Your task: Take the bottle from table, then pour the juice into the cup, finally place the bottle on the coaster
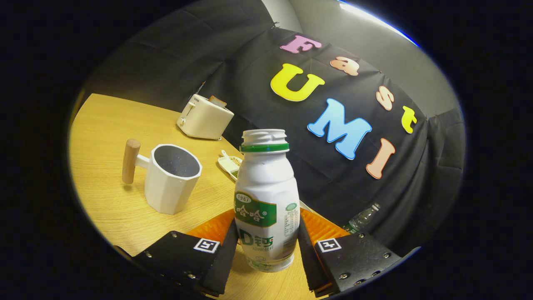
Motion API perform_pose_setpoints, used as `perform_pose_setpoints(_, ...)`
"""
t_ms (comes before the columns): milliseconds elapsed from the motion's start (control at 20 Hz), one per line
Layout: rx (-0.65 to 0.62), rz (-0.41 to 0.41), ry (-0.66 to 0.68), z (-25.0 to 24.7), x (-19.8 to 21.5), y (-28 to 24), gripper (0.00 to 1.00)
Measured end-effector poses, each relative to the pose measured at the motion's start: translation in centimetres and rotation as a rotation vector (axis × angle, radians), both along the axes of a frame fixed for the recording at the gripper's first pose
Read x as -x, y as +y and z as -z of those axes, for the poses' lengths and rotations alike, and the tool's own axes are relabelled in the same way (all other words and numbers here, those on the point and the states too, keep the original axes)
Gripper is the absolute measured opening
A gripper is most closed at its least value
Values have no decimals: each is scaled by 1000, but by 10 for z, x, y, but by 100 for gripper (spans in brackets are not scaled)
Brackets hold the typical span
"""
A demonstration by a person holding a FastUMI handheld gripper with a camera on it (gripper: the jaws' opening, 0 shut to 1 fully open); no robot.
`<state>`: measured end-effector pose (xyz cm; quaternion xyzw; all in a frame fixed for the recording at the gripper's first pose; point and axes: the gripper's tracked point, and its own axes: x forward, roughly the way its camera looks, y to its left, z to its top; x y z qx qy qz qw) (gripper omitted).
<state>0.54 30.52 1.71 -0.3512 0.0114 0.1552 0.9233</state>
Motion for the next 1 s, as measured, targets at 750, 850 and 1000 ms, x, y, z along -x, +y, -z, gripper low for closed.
perform_pose_setpoints(750,262,-22,-61,14,-6,34,71)
perform_pose_setpoints(850,299,-21,-72,14,-6,35,70)
perform_pose_setpoints(1000,356,-13,-93,11,-5,35,71)
